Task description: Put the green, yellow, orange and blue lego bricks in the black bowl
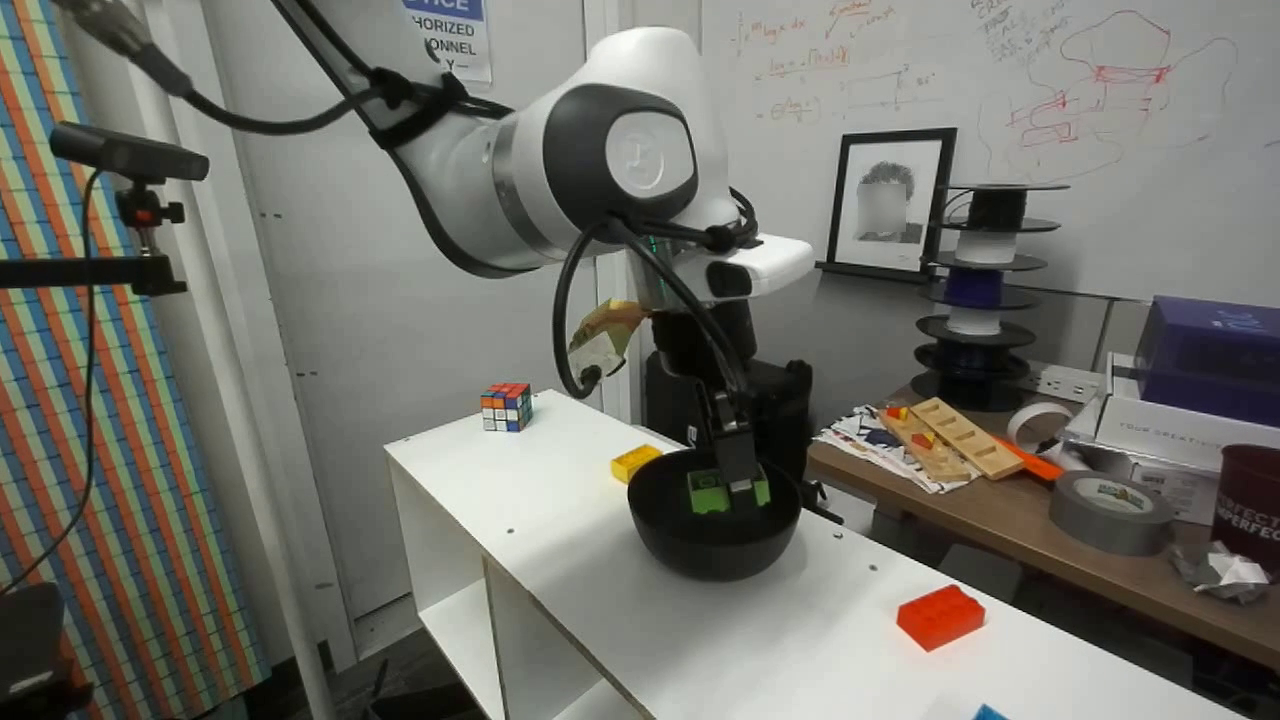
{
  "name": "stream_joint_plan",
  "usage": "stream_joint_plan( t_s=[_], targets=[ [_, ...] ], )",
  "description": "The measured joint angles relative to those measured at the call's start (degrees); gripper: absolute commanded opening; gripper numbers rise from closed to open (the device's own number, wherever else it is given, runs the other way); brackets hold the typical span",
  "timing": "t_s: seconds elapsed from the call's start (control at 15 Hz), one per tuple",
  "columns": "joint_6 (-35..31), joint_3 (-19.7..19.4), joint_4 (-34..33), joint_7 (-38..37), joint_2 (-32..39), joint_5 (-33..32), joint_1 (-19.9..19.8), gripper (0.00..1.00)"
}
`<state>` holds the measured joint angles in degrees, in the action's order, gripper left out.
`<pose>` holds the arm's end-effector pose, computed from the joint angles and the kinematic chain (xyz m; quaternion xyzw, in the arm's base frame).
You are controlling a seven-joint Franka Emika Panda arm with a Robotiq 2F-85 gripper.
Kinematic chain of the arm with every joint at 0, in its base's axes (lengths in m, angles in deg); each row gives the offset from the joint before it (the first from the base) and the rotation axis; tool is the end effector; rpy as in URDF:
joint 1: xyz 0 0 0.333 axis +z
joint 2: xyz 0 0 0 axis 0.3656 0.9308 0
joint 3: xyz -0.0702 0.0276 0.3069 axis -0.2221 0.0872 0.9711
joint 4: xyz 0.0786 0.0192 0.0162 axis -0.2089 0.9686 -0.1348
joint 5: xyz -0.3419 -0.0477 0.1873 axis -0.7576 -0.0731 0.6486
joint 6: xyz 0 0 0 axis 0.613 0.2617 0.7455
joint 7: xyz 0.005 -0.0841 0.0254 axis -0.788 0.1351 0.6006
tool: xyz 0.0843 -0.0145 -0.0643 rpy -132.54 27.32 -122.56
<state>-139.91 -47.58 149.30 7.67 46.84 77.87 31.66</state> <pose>0.6331 -0.0213 0.2006 0.9324 -0.3374 0.1062 0.0745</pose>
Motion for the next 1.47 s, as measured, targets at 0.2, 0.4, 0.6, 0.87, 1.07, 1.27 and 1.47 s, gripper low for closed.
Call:
stream_joint_plan(
  t_s=[0.2,0.4,0.6,0.87,1.07,1.27,1.47],
  targets=[
    [0.2,0.3,-4.1,0.0,3.0,0.2,0.0,0.82],
    [0.2,0.6,-6.8,0.2,4.1,0.4,0.0,1.0],
    [0.2,1.1,-8.1,0.3,3.4,1.0,0.1,1.0],
    [4.9,3.9,-6.6,1.6,-2.1,1.8,1.3,1.0],
    [13.2,6.6,-4.7,3.1,-8.2,-0.3,4.9,1.0],
    [21.6,11.5,-3.2,4.8,-13.5,-0.5,7.5,1.0],
    [22.9,12.5,-1.9,5.1,-15.5,-0.5,8.2,1.0]
  ],
)
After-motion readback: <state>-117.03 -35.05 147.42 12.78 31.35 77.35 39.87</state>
